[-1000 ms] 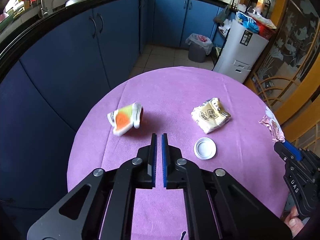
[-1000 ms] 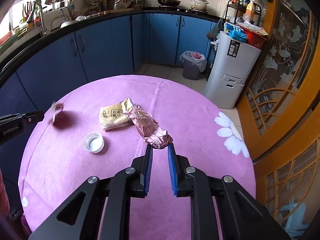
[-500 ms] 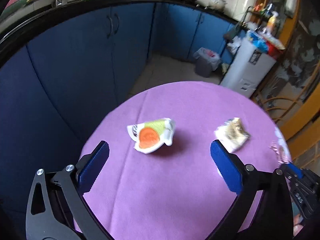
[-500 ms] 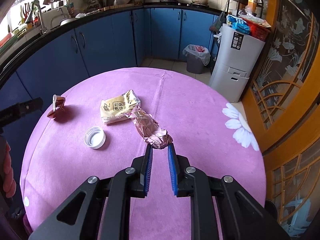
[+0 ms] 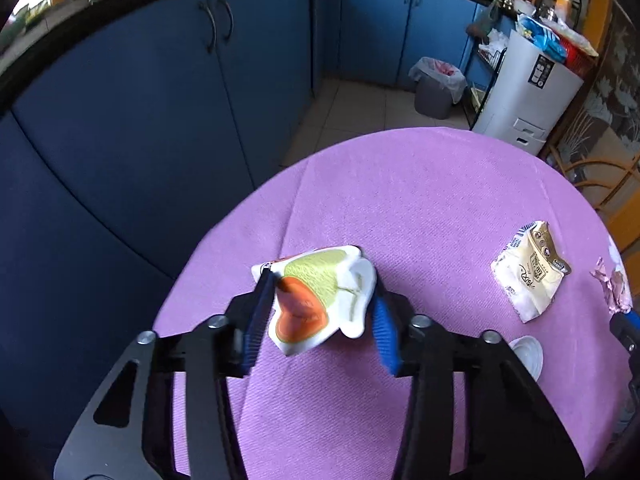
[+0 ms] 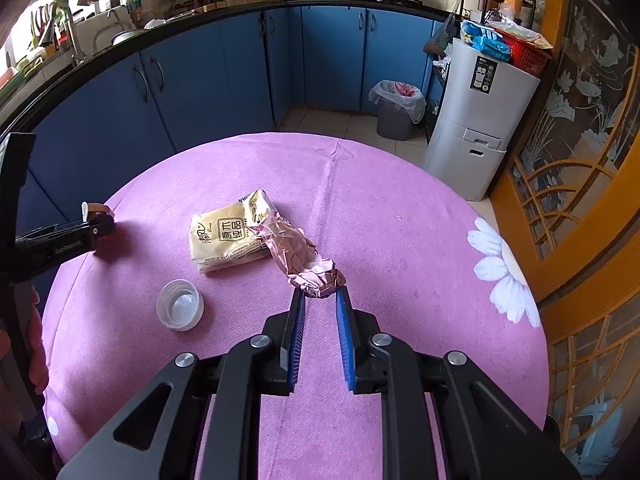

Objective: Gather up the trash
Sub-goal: 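Grasp the pink wrapper with the right tool while the left tool grasps the orange-white box, then carry the orange-white box and pink wrapper over the black bin with both tools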

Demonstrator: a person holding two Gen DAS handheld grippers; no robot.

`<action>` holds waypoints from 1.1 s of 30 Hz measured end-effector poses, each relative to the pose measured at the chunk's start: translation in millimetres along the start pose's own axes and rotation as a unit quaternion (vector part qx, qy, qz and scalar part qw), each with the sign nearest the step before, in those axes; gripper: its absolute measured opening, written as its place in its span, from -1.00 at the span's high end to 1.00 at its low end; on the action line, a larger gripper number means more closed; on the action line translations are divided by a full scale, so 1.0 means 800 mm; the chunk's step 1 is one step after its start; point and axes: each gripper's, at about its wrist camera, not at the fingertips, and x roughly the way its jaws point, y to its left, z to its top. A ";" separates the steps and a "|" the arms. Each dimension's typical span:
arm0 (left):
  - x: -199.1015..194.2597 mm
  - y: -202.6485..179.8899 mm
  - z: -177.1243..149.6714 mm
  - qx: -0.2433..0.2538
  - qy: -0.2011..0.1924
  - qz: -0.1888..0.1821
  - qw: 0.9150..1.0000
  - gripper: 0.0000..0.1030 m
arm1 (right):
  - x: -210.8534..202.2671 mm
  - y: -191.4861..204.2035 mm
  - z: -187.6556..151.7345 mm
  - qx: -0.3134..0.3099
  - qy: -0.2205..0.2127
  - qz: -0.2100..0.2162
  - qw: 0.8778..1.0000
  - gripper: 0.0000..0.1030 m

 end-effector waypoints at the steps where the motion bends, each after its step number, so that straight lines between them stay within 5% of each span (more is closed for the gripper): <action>1: -0.004 0.000 -0.001 0.000 -0.002 0.000 1.000 0.22 | 0.000 0.000 0.000 0.001 0.000 0.001 1.000 0.68; 15: -0.082 -0.053 -0.015 0.042 -0.049 -0.024 0.998 0.35 | -0.051 -0.028 -0.016 0.021 -0.035 -0.006 0.999 0.68; 33: -0.179 -0.238 -0.071 0.176 -0.093 -0.086 0.976 0.35 | -0.152 -0.157 -0.101 0.114 -0.081 -0.058 0.988 0.68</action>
